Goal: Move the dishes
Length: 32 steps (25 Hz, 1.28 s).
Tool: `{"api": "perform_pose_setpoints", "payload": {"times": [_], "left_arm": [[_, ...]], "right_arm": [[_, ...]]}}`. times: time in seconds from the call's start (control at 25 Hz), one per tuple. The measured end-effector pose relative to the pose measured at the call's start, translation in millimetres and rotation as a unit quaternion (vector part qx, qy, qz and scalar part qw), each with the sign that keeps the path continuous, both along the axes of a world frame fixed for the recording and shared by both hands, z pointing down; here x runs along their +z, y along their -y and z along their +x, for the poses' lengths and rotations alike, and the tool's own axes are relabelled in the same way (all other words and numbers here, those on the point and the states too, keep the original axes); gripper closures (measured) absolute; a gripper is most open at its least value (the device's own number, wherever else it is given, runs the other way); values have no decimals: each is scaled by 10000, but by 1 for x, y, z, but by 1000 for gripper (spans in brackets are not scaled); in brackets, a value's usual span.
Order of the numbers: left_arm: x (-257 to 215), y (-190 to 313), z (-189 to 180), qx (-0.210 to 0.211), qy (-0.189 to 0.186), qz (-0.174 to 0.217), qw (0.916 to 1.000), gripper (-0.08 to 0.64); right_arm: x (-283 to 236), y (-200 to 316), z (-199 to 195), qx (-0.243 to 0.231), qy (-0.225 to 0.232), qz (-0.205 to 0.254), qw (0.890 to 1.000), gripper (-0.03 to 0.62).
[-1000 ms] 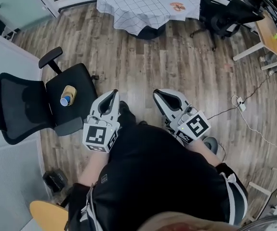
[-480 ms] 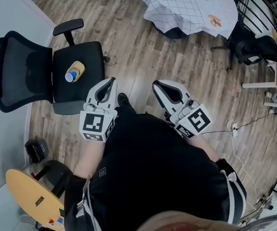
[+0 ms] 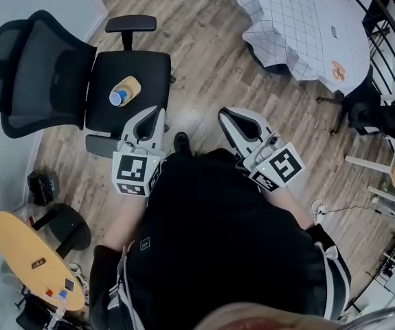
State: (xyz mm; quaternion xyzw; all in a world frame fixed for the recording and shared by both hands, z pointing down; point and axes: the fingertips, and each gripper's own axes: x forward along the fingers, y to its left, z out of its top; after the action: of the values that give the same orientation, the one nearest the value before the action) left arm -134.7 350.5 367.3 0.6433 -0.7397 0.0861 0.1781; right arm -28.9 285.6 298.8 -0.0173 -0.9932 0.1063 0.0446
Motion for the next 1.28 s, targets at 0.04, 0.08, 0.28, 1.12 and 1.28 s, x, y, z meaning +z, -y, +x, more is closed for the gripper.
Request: {"api": "perform_pose_setpoints", "payload": {"times": [0.04, 0.08, 0.28, 1.12, 1.28], "left_arm": [[0, 2, -5, -88, 16, -21, 10000, 557], [0, 4, -8, -172, 23, -38, 9998, 557], [7, 11, -24, -760, 22, -165, 9970, 557], [124, -12, -134, -2953, -551, -1177, 9465, 555], [161, -20, -168, -2946, -631, -1292, 9447, 554]], "right_arm": [[2, 4, -7, -97, -11, -70, 9999, 571], [5, 7, -12, -206, -24, -131, 9997, 571], [18, 23, -41, -893, -33, -308, 9955, 571], [108, 16, -175, -3233, -820, -760, 9397, 571], [141, -3, -209, -3483, -1050, -770, 9283, 571]]}}
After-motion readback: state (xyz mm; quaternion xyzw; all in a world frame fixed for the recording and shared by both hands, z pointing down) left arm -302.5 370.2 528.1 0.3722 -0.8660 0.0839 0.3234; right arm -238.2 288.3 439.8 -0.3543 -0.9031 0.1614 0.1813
